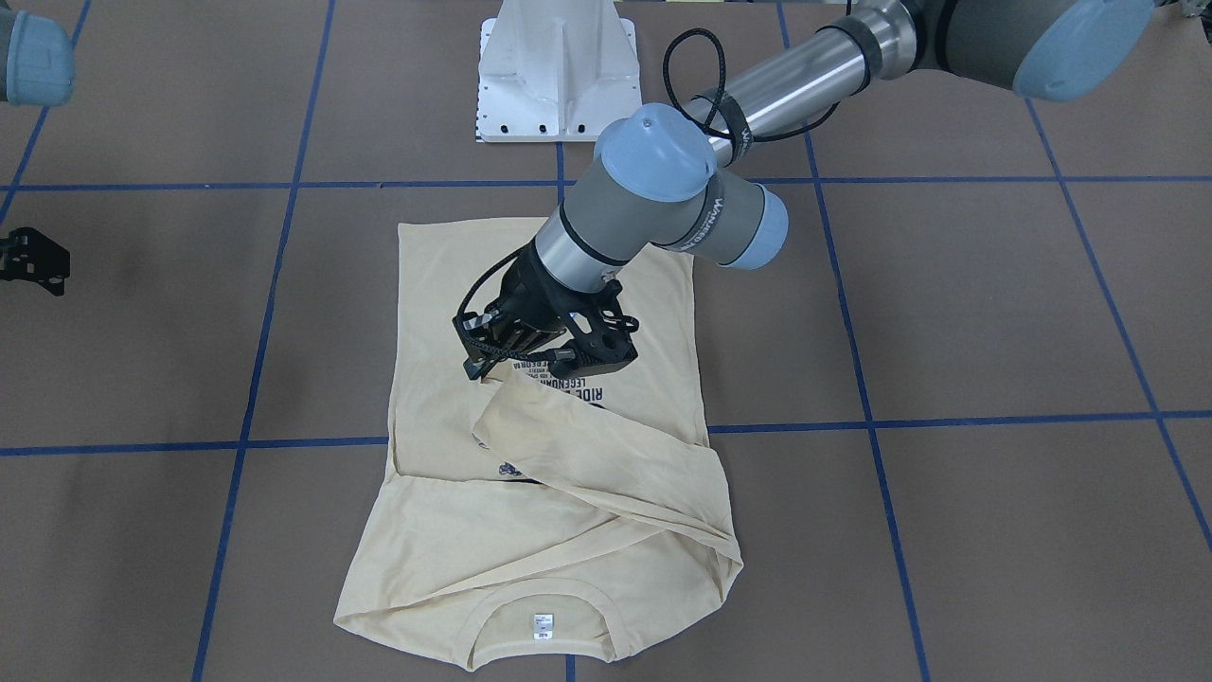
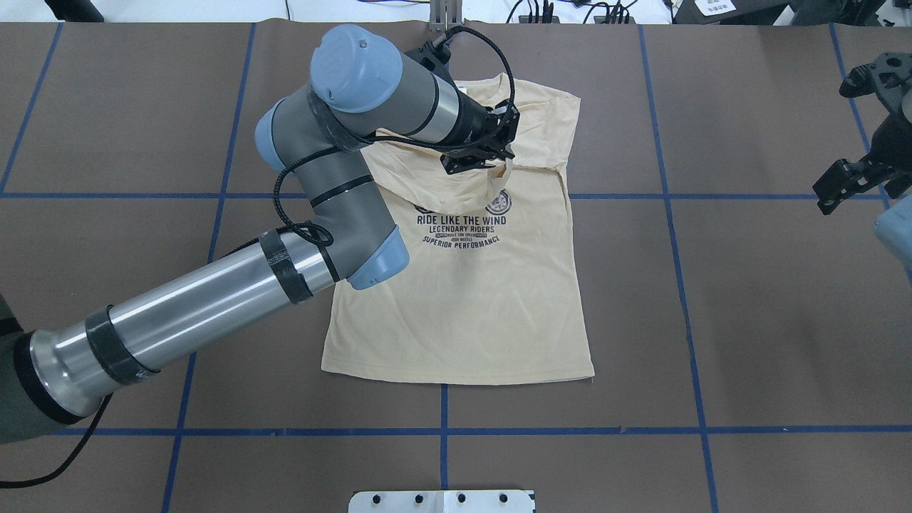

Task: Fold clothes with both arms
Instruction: 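Lift the sleeve with the left gripper and carry it across the shirt, then lay the sleeve down across the chest and open left gripper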

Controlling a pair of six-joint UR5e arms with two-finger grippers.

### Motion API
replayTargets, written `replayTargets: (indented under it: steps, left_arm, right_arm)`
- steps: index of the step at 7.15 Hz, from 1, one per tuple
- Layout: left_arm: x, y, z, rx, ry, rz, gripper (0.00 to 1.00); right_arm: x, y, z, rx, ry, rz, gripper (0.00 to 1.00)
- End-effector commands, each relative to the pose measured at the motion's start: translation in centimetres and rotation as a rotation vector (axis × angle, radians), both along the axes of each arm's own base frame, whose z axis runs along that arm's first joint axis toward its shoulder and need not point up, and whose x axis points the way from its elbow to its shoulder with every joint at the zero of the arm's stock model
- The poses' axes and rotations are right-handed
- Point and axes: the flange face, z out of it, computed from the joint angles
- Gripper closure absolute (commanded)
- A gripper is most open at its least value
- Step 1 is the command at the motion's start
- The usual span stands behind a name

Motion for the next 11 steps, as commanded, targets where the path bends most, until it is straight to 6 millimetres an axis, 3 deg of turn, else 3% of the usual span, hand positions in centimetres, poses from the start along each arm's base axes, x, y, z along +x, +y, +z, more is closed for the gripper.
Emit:
replayTargets:
  steps: [1,3,5,7,8,9,10,11]
  left_arm:
    - [1.2,1.0,0.2,0.043,0.041,-0.011,0.02]
    - [1.2,1.3,-0.8,0.089,0.070,-0.053,0.00]
    - [0.8,1.3,0.2,0.136,0.046,-0.047,0.00]
    - [-3.5,4.0,3.4,0.152,0.071,-0.044,0.00]
    - [-5.8,5.4,6.3,0.127,0.041,-0.020,0.00]
    - [-7.7,6.4,8.3,0.106,-0.033,-0.016,0.00]
    - [-10.1,7.9,9.8,0.145,-0.129,0.002,0.00]
    - [-13.7,9.8,9.7,0.199,-0.196,0.017,0.00]
  right_arm:
    - [-0.1,-0.1,0.1,-0.003,-0.001,0.000,0.00]
    - [-0.6,-0.2,0.1,-0.033,-0.049,-0.009,0.00]
    - [-1.1,-0.5,-0.2,-0.014,-0.101,-0.014,0.00]
    - [-2.0,-1.0,-1.0,0.011,-0.202,-0.005,0.00]
    - [-2.9,-1.6,-2.8,0.020,-0.223,0.029,0.00]
    - [-5.1,-1.4,-5.3,0.003,-0.251,0.053,0.00]
    - [-10.2,0.3,-8.0,-0.037,-0.290,0.072,0.00]
    - [-15.1,2.9,-9.3,-0.062,-0.349,0.098,0.00]
